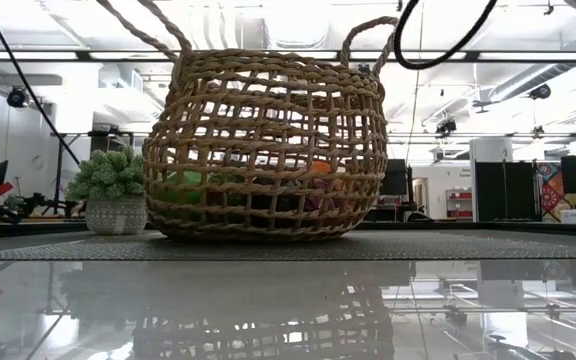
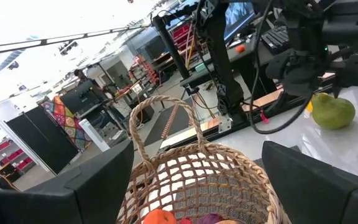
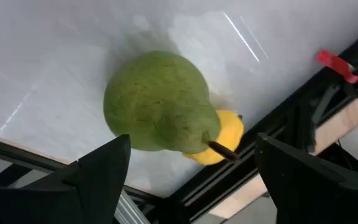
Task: Build produce basket
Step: Put the green pear into the brown basket
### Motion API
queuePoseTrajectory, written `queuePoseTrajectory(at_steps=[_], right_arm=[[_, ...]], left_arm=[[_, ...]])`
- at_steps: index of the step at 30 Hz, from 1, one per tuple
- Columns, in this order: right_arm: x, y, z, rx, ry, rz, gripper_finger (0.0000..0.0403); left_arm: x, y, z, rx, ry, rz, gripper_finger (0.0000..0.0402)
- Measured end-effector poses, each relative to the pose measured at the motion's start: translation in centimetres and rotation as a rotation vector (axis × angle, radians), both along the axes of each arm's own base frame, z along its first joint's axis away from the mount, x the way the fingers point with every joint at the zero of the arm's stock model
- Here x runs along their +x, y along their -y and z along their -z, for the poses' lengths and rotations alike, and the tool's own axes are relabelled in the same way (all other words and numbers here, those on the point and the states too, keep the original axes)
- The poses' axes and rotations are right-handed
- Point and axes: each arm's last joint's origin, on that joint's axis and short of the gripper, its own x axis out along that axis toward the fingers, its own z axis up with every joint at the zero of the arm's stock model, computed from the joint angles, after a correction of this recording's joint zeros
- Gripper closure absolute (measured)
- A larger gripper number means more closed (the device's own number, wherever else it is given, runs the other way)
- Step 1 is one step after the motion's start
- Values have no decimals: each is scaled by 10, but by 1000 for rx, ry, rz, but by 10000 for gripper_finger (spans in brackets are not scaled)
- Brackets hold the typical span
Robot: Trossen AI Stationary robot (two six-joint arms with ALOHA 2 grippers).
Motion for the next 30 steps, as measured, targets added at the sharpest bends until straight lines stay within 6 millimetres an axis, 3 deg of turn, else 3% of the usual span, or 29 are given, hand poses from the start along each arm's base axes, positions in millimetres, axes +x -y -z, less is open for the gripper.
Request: queuePoseTrajectory(at_steps=[15, 30], right_arm=[[-6, -5, 34, 21, 61, -43, 82], [-8, -2, 24, 57, 114, -79, 238]], left_arm=[[0, 0, 0, 3, -3, 0, 65], [0, 0, 0, 4, -1, 0, 65]])
